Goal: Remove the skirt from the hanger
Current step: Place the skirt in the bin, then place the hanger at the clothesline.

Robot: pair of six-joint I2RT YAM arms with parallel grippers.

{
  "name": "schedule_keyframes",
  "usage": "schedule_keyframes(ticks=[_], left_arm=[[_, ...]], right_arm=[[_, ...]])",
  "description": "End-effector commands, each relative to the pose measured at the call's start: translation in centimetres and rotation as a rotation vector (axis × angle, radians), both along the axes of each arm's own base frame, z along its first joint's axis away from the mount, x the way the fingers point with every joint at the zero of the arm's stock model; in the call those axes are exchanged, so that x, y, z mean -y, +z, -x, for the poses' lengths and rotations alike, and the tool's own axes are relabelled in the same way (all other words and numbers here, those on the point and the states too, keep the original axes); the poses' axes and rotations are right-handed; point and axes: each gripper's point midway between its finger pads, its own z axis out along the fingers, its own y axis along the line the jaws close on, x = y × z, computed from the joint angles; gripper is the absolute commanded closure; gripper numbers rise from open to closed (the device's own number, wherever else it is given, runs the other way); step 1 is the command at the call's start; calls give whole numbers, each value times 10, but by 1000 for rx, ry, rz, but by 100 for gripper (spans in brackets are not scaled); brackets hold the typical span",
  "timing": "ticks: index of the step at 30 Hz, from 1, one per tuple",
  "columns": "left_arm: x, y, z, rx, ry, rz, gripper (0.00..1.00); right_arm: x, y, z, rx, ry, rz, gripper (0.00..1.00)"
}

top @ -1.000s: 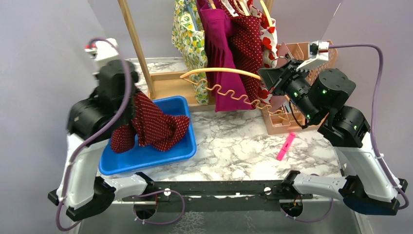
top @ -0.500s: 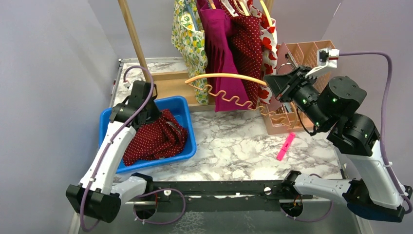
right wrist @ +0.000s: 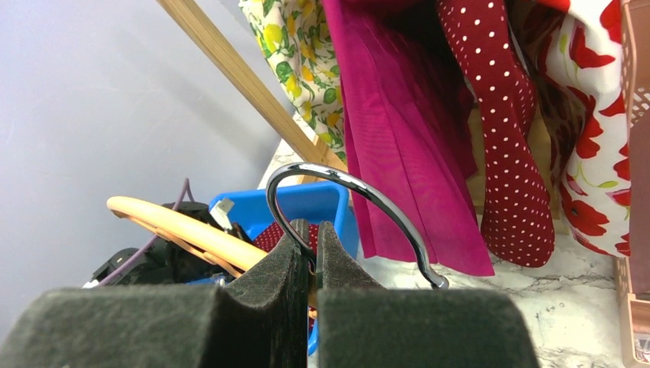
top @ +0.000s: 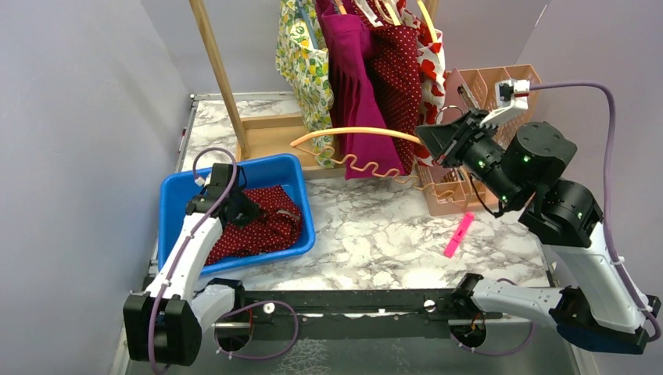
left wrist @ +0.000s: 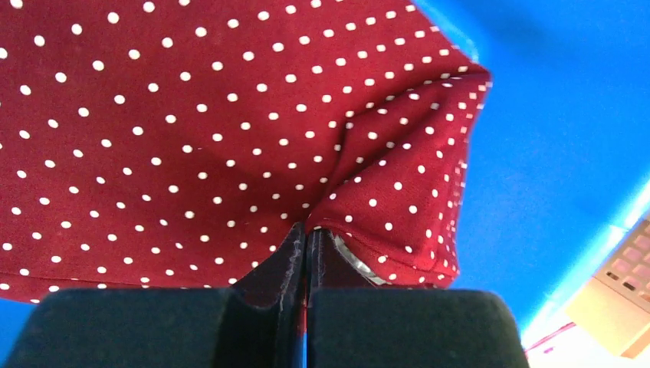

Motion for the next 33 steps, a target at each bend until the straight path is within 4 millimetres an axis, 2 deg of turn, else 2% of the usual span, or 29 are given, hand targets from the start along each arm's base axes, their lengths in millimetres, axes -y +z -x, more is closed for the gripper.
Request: schedule_keyframes(ticks=[1,2,4,5,9,10,13,15,19,22,24,27,28,31,33], left_arm=[[4,-2,-5,15,13,46,93],[2,4,-6,20,6,33,81],[-2,26,-11,51,-14,-4,49],[-6,38,-13,65,-17,-27,39],[-18,94,-12,121,-77,-132,4],[-19,108,-13,147,-99,-145,2],[-11,143,-12,223,-189,-143,1],[5,165,-17,305,-286,-101,1],[66,213,-27,527,-604,110,2],[98,238,-24,636,-781,162,1],[128,240,-13,649,-918,166,3],[176,229,16,636,-1088,214,5],[185,226,24,647,-1122,230,6],[197,224,44,745,-1183,266,6],[200,213,52,760,-1225,271,6]], right_arm=[[-17,-2,4,4,85,9,99],[-21,-5,5,3,110,22,99],[-31,-15,8,-8,161,62,99],[-35,-21,8,-19,186,88,99],[-44,-47,9,-54,245,197,99],[-42,-52,9,-58,241,217,99],[-35,-65,7,-61,229,285,99],[-33,-75,8,-67,240,336,99],[-27,-99,7,-139,227,424,99],[-15,-123,6,-247,168,482,99],[-8,-139,3,-328,111,515,99],[-3,-159,3,-418,74,558,99],[-3,-165,3,-442,68,575,99],[-11,-179,3,-486,135,603,99],[-21,-180,5,-480,218,594,99]])
